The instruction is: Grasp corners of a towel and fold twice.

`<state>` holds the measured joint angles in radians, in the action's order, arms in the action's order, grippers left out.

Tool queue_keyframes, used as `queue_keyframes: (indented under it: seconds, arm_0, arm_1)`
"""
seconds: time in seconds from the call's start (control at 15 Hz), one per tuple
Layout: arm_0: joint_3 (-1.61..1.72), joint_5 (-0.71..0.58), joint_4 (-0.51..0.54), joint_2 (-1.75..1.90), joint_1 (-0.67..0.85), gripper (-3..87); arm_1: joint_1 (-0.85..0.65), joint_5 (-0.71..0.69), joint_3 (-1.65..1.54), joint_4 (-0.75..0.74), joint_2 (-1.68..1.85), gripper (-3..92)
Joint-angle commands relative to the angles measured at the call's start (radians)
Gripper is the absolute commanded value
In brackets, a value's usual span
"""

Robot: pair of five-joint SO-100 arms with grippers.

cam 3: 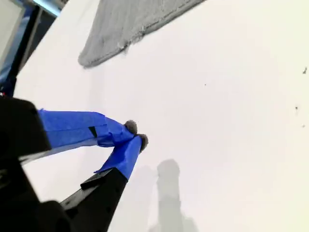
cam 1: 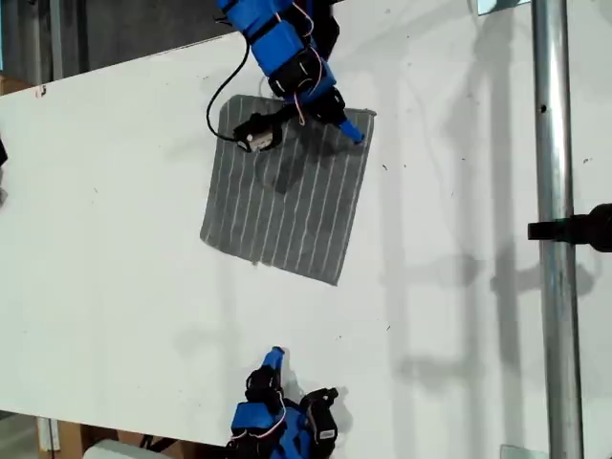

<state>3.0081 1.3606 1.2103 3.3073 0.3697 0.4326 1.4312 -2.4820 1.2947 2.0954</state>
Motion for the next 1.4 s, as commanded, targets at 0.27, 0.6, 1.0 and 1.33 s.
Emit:
queue_keyframes:
  seconds: [0.27,0.6,1.0,1.33]
  arm_0:
    - [-0.525,0.115,-0.072,-0.713,-0.179,-2.8]
    - [-0.762,0.156,0.012,-0.936,-0.238,-2.7]
    - [-1.391,-0.038,0.245,-1.387,-0.319,-2.7]
    - [-1.773,-0.396,0.278,-1.810,-0.368,4.6]
  arm_1:
    - [-0.008,0.012,0.057,-0.089,-0.120,38.9]
    - [0.000,0.021,0.049,-0.259,-0.319,21.1]
    - [0.014,0.026,0.081,-0.262,-0.357,0.0]
    - [0.012,0.021,0.075,-0.258,-0.342,-0.1]
